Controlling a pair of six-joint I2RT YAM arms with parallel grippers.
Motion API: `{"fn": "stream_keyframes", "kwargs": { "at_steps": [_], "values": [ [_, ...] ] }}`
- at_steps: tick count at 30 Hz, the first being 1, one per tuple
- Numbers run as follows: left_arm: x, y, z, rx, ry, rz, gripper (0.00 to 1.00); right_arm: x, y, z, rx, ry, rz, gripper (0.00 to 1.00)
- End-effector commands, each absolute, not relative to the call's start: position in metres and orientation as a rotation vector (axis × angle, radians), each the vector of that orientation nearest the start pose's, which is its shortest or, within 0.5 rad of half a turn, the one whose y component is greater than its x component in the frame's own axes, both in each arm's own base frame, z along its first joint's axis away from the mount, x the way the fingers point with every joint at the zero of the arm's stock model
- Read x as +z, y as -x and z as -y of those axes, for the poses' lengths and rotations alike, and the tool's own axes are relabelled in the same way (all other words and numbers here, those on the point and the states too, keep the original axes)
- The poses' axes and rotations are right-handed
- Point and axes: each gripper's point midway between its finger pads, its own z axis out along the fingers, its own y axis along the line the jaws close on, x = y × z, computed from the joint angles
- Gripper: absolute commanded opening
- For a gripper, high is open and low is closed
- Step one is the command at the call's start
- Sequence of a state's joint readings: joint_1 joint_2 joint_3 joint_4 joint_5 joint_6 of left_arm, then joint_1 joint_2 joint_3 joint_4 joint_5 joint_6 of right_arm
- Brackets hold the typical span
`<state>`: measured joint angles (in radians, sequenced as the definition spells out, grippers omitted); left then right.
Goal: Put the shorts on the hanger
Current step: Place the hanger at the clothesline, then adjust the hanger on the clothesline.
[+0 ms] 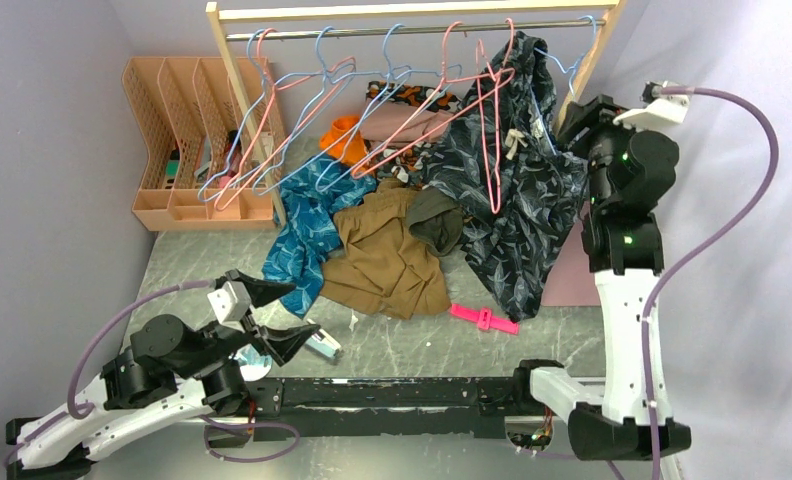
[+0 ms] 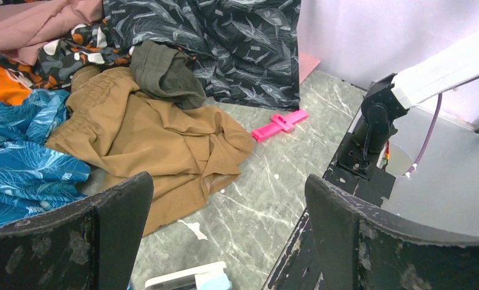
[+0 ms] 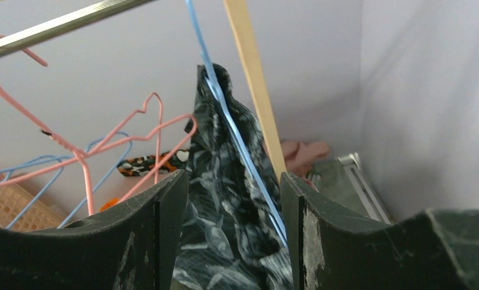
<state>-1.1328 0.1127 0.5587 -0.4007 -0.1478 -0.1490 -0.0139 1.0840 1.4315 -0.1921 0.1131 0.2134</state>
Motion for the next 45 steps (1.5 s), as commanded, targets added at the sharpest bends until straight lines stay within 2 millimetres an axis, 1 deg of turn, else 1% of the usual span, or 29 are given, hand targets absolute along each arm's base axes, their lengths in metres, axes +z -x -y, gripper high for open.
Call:
{"fn": "stream_keyframes", "kwargs": {
  "at_steps": [1, 4, 7, 10, 12, 14, 18, 20, 23, 26, 27, 29, 31, 33, 34, 36, 38, 40, 45],
  "values": [
    [0.276, -0.101, 0.175, -0.915, -0.653, -1.43, 0.99, 0.441, -0.334, 0.037, 0.004, -0.395, -1.527, 0.61],
    [0.275, -0.101, 0.178, -0.919, -0.663, -1.431, 0.99, 0.415, -0.329, 0.033, 0.02, -0.419, -1.598, 0.61],
    [0.273, -0.1, 0.18, -0.921, -0.677, -1.438, 0.99, 0.405, -0.329, 0.025, 0.066, -0.396, -1.612, 0.61],
    [0.273, -0.099, 0.18, -0.924, -0.678, -1.441, 0.99, 0.406, -0.33, 0.024, 0.064, -0.377, -1.617, 0.62],
    [0.273, -0.099, 0.18, -0.927, -0.679, -1.441, 0.99, 0.404, -0.333, 0.029, 0.028, -0.385, -1.638, 0.62],
    [0.273, -0.099, 0.18, -0.927, -0.68, -1.441, 0.99, 0.407, -0.335, 0.035, -0.008, -0.397, -1.637, 0.61],
    [0.273, -0.099, 0.18, -0.927, -0.68, -1.441, 0.99, 0.411, -0.331, 0.041, -0.039, -0.423, -1.623, 0.61],
    [0.273, -0.099, 0.18, -0.928, -0.679, -1.439, 0.99, 0.41, -0.327, 0.044, -0.053, -0.439, -1.624, 0.61],
    [0.274, -0.099, 0.18, -0.928, -0.679, -1.438, 0.99, 0.402, -0.321, 0.048, -0.078, -0.462, -1.639, 0.61],
    [0.273, -0.098, 0.18, -0.93, -0.683, -1.437, 0.99, 0.395, -0.315, 0.046, -0.061, -0.466, -1.653, 0.62],
    [0.273, -0.098, 0.18, -0.93, -0.684, -1.436, 0.99, 0.396, -0.313, 0.044, -0.047, -0.462, -1.644, 0.62],
    [0.272, -0.098, 0.181, -0.93, -0.687, -1.437, 0.99, 0.405, -0.31, 0.039, -0.017, -0.438, -1.61, 0.62],
    [0.272, -0.098, 0.181, -0.93, -0.687, -1.44, 0.99, 0.42, -0.309, 0.037, -0.002, -0.426, -1.577, 0.62],
    [0.272, -0.098, 0.181, -0.929, -0.686, -1.441, 0.99, 0.435, -0.314, 0.037, 0.001, -0.422, -1.561, 0.62],
    [0.272, -0.099, 0.181, -0.928, -0.685, -1.442, 0.99, 0.446, -0.316, 0.037, 0.003, -0.424, -1.543, 0.62],
    [0.272, -0.099, 0.182, -0.927, -0.685, -1.443, 0.99, 0.454, -0.326, 0.038, 0.0, -0.433, -1.541, 0.63],
    [0.271, -0.099, 0.182, -0.924, -0.684, -1.448, 0.99, 0.456, -0.339, 0.038, -0.006, -0.432, -1.553, 0.63],
    [0.271, -0.1, 0.182, -0.923, -0.682, -1.451, 0.99, 0.452, -0.351, 0.038, -0.015, -0.431, -1.567, 0.63],
    [0.271, -0.1, 0.182, -0.92, -0.683, -1.456, 1.0, 0.452, -0.376, 0.033, -0.009, -0.391, -1.587, 0.63]
  ]
}}
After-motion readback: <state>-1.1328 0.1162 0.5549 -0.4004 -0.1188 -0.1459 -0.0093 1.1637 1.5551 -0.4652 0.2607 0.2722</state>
